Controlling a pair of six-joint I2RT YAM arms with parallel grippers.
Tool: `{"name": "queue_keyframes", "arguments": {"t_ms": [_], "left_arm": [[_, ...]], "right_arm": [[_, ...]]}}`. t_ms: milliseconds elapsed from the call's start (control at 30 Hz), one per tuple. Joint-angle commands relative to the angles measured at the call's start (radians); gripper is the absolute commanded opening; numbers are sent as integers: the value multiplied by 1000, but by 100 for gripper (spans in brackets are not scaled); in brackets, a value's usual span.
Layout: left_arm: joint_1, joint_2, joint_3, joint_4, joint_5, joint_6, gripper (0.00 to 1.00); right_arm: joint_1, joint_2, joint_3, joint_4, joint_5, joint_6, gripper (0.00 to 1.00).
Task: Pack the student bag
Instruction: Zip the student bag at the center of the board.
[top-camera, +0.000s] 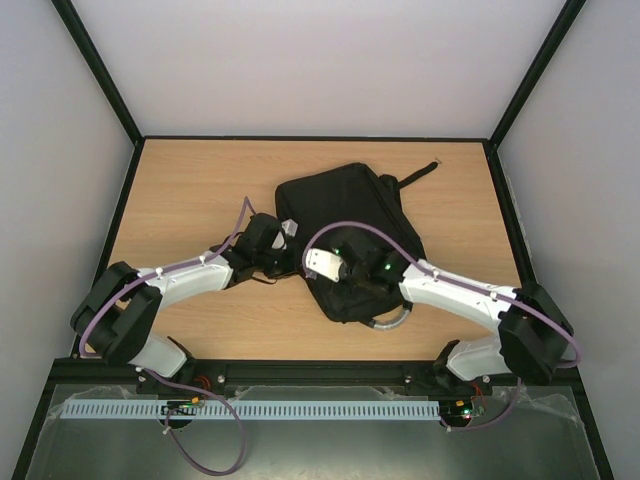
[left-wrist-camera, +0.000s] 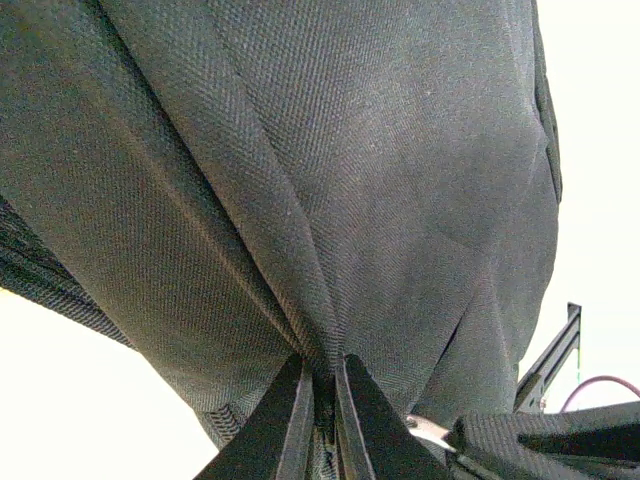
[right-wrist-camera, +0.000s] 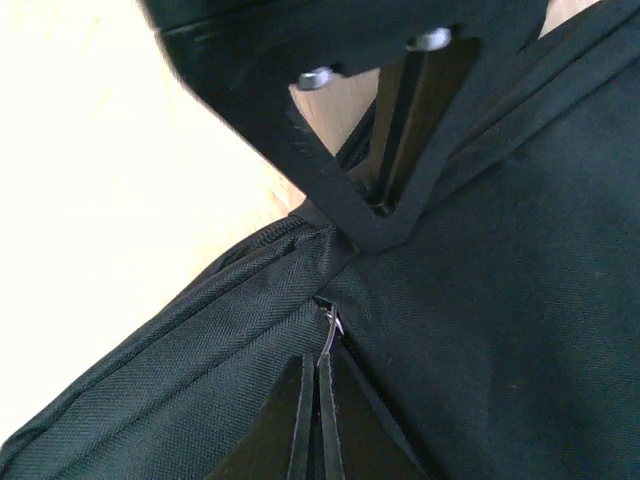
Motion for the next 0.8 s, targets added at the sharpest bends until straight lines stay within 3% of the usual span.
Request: {"name": "queue_keyframes", "arguments": {"t_ms": [0,233,433,767], "left_arm": [[0,-21,-21,9,-10,26,4],[3,-24,-28,11,-29,54,2],[4,-36,-38,12,-38,80,2],[4,-56,-46,-1,-77,99,2]], "right_arm": [[-99,43,111,-203,-226,115,1],[-179,165,230,-431,-462,229,1],[-256,255,329,-563,-557,319,1],[-271,207,341,-542,-348,363,1]]}}
